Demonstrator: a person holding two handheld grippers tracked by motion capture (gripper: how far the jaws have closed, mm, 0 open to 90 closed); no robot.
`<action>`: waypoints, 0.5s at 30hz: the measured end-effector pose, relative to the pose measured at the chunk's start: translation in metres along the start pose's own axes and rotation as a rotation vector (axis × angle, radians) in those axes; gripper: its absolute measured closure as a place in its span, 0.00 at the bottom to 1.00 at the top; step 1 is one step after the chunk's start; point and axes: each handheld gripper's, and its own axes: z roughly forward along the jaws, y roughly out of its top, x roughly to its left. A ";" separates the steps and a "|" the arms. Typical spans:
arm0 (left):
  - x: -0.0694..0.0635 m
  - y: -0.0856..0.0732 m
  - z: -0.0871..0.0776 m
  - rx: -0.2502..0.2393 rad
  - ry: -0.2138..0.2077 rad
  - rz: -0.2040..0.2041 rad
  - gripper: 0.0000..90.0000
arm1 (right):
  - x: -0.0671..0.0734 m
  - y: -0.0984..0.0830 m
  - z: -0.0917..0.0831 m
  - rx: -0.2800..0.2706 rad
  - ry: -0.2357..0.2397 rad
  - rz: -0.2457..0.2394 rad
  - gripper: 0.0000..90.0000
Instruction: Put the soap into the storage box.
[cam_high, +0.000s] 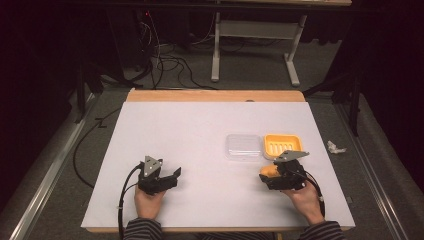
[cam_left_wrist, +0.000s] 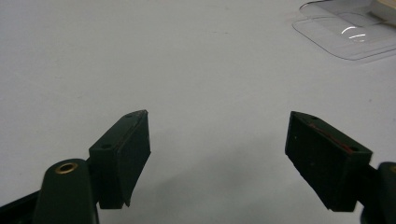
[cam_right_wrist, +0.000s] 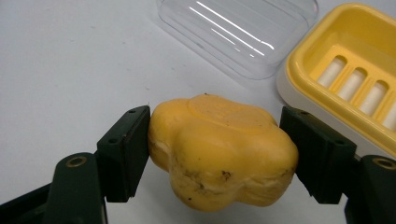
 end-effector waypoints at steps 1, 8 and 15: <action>0.000 0.000 0.000 0.000 0.000 0.000 0.25 | 0.000 0.000 0.000 0.000 0.000 0.000 0.31; 0.000 0.000 0.000 0.000 0.001 0.001 0.25 | -0.012 -0.005 -0.012 -0.038 -0.005 0.029 0.31; 0.000 0.000 0.000 0.001 0.000 0.002 0.25 | -0.020 -0.006 -0.022 -0.055 -0.017 0.049 0.31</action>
